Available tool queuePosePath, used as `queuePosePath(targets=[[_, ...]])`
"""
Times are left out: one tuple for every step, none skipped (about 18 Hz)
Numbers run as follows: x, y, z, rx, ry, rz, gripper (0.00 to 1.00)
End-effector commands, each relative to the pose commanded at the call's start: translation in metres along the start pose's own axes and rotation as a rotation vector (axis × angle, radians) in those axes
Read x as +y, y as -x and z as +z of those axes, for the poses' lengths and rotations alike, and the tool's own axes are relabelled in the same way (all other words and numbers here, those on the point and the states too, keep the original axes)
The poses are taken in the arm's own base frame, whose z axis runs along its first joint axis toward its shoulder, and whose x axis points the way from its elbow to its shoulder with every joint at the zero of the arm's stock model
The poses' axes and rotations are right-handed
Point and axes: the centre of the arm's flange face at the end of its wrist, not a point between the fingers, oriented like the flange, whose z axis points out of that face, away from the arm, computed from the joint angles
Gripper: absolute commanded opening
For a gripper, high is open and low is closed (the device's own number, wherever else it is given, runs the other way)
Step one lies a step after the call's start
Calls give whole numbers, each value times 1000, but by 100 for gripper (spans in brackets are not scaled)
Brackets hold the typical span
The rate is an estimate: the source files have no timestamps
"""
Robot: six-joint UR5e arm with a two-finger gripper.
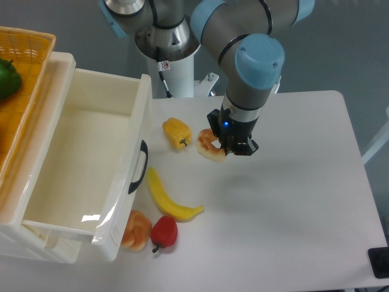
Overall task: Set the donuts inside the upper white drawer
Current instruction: 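Close the gripper on the donut on the table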
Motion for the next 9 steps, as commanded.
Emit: queuePosePath(targets=[[-1, -2, 2, 3, 1, 3, 0], [-1, -2, 2, 3, 2, 1, 0], [-1, -2, 1, 0, 2, -2, 0], [-2, -1, 0, 0, 2, -6, 0], [-3, -1, -1, -2, 0, -15, 0], [-3, -1, 0, -1, 0, -21, 0], [-4, -1, 0, -2, -2, -21, 0], [-6, 0, -2, -6, -3, -24, 0], [-7, 3, -6, -14, -4, -35, 0]])
